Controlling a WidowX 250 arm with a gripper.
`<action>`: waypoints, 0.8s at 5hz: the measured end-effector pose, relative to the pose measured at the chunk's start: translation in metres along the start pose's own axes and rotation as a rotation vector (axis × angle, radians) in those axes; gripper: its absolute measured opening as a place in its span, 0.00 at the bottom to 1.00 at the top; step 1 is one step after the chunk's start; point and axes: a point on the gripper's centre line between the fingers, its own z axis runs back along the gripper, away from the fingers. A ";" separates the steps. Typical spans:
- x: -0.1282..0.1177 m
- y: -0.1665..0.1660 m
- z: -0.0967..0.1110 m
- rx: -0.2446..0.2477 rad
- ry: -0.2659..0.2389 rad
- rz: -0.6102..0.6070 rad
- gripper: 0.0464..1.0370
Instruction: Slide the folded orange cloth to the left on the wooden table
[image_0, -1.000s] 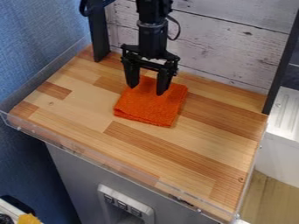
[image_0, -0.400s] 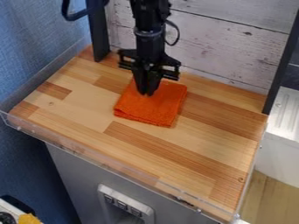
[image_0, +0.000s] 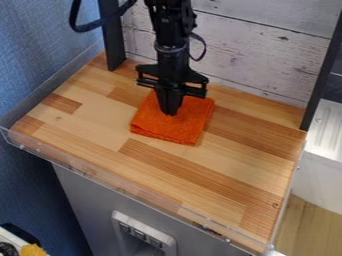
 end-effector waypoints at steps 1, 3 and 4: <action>0.001 0.000 -0.002 0.000 0.009 -0.007 0.01; 0.001 0.010 -0.014 0.003 0.074 0.005 0.01; 0.001 0.009 -0.012 0.007 0.091 0.014 0.01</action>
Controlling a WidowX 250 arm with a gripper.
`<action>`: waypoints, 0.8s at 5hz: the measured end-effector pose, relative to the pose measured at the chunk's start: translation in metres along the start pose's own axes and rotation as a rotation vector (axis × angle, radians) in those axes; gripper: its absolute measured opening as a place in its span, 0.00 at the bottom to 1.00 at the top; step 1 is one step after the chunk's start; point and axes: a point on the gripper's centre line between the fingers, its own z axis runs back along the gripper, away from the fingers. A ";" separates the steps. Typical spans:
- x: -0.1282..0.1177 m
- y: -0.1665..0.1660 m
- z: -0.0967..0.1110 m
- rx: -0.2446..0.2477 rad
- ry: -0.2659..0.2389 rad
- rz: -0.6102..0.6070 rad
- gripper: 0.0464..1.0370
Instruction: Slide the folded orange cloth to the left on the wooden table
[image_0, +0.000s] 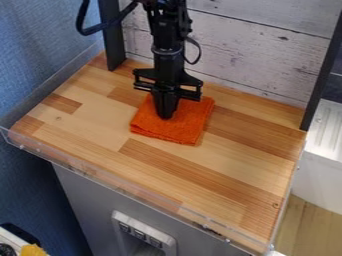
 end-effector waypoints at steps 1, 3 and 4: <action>-0.002 0.002 0.000 0.000 0.014 -0.028 0.01; -0.010 0.022 -0.005 -0.014 0.040 -0.068 0.01; -0.015 0.033 -0.010 -0.025 0.045 -0.091 0.01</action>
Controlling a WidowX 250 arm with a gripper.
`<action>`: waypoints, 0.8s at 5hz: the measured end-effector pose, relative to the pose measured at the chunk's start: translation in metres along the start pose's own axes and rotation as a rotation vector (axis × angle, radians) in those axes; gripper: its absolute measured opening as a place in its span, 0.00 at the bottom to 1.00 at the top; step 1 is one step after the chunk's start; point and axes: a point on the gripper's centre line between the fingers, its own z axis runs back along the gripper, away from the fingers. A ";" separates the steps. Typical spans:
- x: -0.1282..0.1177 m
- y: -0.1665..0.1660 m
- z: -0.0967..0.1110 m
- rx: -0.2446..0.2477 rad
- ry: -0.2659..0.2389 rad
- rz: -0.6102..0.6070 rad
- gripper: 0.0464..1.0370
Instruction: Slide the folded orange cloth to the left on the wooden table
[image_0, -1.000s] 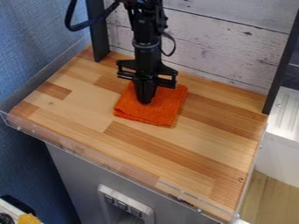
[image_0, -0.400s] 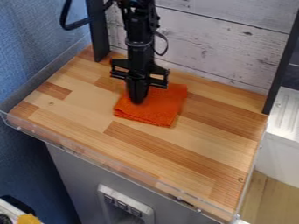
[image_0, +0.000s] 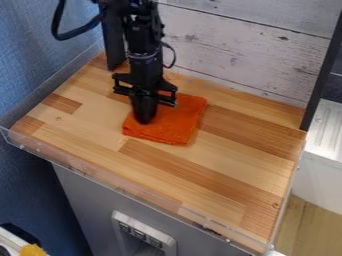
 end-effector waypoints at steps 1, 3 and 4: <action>-0.010 0.010 -0.001 -0.005 -0.015 -0.029 0.01; -0.030 0.030 -0.001 -0.010 -0.062 -0.062 0.01; -0.037 0.037 -0.002 -0.002 -0.078 -0.073 0.01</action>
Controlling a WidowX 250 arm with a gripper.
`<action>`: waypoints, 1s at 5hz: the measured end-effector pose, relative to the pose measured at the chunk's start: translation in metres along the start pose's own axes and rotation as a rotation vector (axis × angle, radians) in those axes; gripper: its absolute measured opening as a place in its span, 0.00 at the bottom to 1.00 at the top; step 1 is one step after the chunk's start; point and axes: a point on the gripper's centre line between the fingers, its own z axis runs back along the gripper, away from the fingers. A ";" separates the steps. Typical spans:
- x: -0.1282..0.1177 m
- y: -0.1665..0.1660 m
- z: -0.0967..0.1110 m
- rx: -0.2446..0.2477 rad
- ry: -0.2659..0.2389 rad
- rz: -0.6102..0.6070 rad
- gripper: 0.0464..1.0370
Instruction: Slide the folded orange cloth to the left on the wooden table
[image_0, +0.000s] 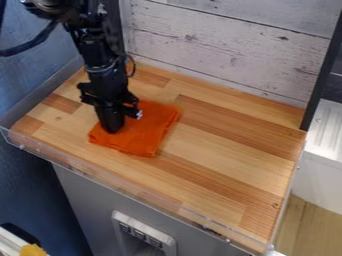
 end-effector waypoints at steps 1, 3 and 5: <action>-0.001 0.001 0.000 0.007 0.004 -0.018 0.01; 0.008 0.007 0.008 0.034 -0.003 -0.018 0.01; 0.014 0.010 0.018 0.028 0.025 -0.027 0.17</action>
